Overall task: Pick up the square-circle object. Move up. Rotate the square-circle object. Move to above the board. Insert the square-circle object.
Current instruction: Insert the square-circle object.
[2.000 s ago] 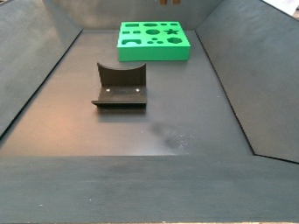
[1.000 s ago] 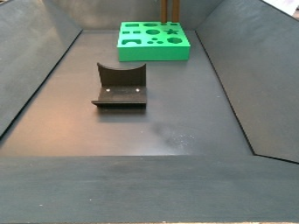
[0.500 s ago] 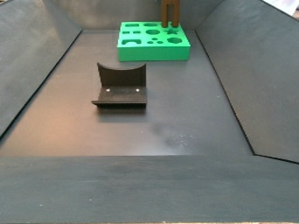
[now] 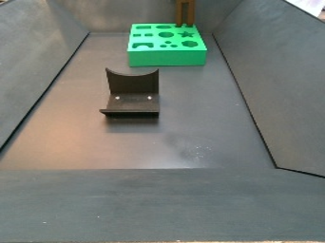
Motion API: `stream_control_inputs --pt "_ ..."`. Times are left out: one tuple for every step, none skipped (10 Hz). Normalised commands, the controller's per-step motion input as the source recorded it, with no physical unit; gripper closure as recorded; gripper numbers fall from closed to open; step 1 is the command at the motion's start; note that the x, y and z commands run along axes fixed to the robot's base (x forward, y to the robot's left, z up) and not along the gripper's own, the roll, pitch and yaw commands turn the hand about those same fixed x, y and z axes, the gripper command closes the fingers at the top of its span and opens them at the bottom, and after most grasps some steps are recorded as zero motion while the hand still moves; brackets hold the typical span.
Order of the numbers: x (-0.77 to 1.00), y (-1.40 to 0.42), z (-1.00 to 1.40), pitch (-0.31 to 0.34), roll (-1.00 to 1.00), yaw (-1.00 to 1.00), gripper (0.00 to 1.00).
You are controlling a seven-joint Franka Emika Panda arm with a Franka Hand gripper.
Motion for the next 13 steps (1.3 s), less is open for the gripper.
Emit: stream_control_inputs --pt "0.00 0.33 -0.04 0.000 -0.18 0.13 1.00" --pt "-0.02 0.44 0.00 0.000 -0.23 0.08 1.00" --pt "0.00 0.46 -0.01 0.000 -0.24 0.04 1.00" --pt "0.00 0.23 -0.06 0.004 -0.19 0.01 1.00" --pt "0.00 0.00 -0.23 0.000 -0.08 0.05 1.00" --pt "0.02 0.00 -0.44 0.000 0.00 0.01 1.00" --pt "0.00 0.00 -0.54 0.006 -0.10 0.00 1.00" --pt "0.03 0.00 -0.76 0.023 -0.03 0.00 1.00" --pt "0.03 0.02 -0.54 -0.036 0.06 -0.15 1.00" --pt "0.24 0.00 -0.36 0.066 0.18 -0.41 1.00" --pt "0.10 0.00 -0.45 0.149 0.26 -0.63 1.00" --pt "0.02 0.00 -0.48 0.057 0.28 -0.64 1.00" --pt "-0.13 -0.07 -0.62 -0.010 0.19 -0.37 1.00"
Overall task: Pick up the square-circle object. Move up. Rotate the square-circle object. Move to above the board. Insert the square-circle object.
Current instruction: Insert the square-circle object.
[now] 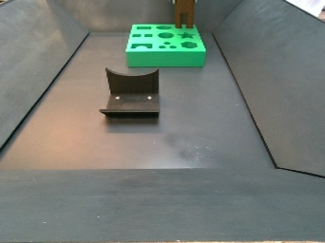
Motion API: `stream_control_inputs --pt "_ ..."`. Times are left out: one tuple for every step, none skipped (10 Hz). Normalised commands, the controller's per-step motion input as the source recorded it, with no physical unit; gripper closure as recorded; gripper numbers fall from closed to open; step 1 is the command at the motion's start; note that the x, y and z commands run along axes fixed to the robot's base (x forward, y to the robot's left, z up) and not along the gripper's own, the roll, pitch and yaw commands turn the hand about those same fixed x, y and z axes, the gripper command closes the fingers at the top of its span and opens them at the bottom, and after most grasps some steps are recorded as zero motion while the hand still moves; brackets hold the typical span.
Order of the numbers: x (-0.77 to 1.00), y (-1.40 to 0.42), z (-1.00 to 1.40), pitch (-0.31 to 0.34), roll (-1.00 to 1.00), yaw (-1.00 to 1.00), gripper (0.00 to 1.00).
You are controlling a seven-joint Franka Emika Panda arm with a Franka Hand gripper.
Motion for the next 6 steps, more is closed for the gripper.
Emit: stream_control_inputs --pt "-0.09 0.00 -0.69 -0.059 0.12 -0.12 1.00" --pt "-0.01 0.00 -0.41 -0.026 0.01 -0.07 1.00" --pt "0.00 0.10 -0.05 0.014 -0.06 -0.09 1.00" --pt "0.00 0.01 -0.03 0.010 0.00 0.00 1.00" --pt "0.00 0.00 0.00 0.013 0.00 0.00 1.00" --pt "0.00 0.00 0.00 0.000 0.00 0.00 1.00"
